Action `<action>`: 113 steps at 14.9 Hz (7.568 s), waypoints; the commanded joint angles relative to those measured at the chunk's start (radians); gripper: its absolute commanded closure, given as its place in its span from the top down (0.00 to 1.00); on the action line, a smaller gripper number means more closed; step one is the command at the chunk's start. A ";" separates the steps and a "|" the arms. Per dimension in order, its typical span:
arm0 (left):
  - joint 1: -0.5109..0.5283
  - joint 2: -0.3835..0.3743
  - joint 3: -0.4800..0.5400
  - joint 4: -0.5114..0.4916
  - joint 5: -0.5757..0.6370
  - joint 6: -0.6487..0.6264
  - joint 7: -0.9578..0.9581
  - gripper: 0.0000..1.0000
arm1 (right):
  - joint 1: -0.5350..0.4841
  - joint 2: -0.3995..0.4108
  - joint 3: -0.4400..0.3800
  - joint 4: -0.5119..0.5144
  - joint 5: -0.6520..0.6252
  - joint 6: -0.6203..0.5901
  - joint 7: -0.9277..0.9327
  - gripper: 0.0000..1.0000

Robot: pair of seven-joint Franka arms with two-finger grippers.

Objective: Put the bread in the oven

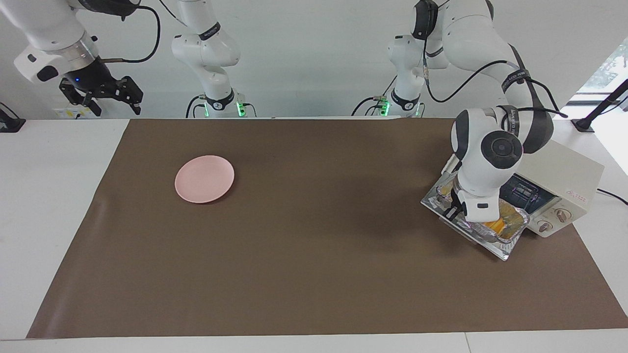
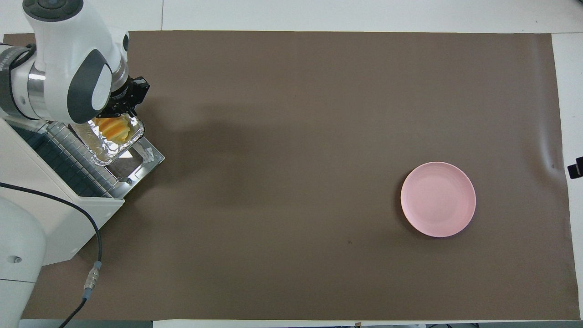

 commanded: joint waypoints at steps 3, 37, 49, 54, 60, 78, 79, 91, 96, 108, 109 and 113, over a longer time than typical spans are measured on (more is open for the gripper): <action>0.061 -0.094 -0.001 -0.154 0.041 0.001 0.031 0.00 | -0.012 -0.012 0.010 -0.015 -0.011 0.005 -0.017 1.00; 0.101 -0.189 0.016 -0.378 0.078 0.107 -0.031 0.00 | -0.012 -0.012 0.011 -0.015 -0.011 0.005 -0.017 1.00; 0.113 -0.188 0.017 -0.376 0.078 0.118 -0.031 0.00 | -0.012 -0.012 0.010 -0.015 -0.011 0.005 -0.018 1.00; 0.116 -0.188 0.017 -0.343 0.078 0.148 0.047 1.00 | -0.012 -0.012 0.011 -0.015 -0.011 0.005 -0.017 1.00; 0.048 -0.182 0.005 -0.182 0.070 0.180 0.100 1.00 | -0.012 -0.012 0.011 -0.015 -0.010 0.005 -0.017 1.00; -0.293 -0.225 0.000 -0.181 -0.012 0.199 0.064 1.00 | -0.012 -0.013 0.011 -0.015 -0.010 0.005 -0.017 1.00; -0.298 -0.225 0.000 -0.181 -0.031 0.208 0.073 1.00 | -0.012 -0.012 0.010 -0.015 -0.011 0.005 -0.017 1.00; -0.257 -0.315 0.095 0.036 -0.144 -0.200 0.671 1.00 | -0.012 -0.013 0.010 -0.015 -0.010 0.004 -0.018 1.00; -0.255 -0.352 0.108 0.030 -0.091 -0.249 0.717 1.00 | -0.012 -0.013 0.010 -0.015 -0.011 0.005 -0.017 1.00; -0.214 -0.423 0.217 0.012 -0.094 -0.338 0.889 1.00 | -0.012 -0.012 0.010 -0.015 -0.011 0.005 -0.017 1.00; -0.214 -0.423 0.218 0.012 -0.094 -0.343 0.887 1.00 | -0.012 -0.013 0.010 -0.015 -0.011 0.005 -0.017 1.00; -0.205 -0.467 0.212 -0.003 -0.094 -0.390 0.894 1.00 | -0.012 -0.012 0.010 -0.015 -0.011 0.005 -0.017 1.00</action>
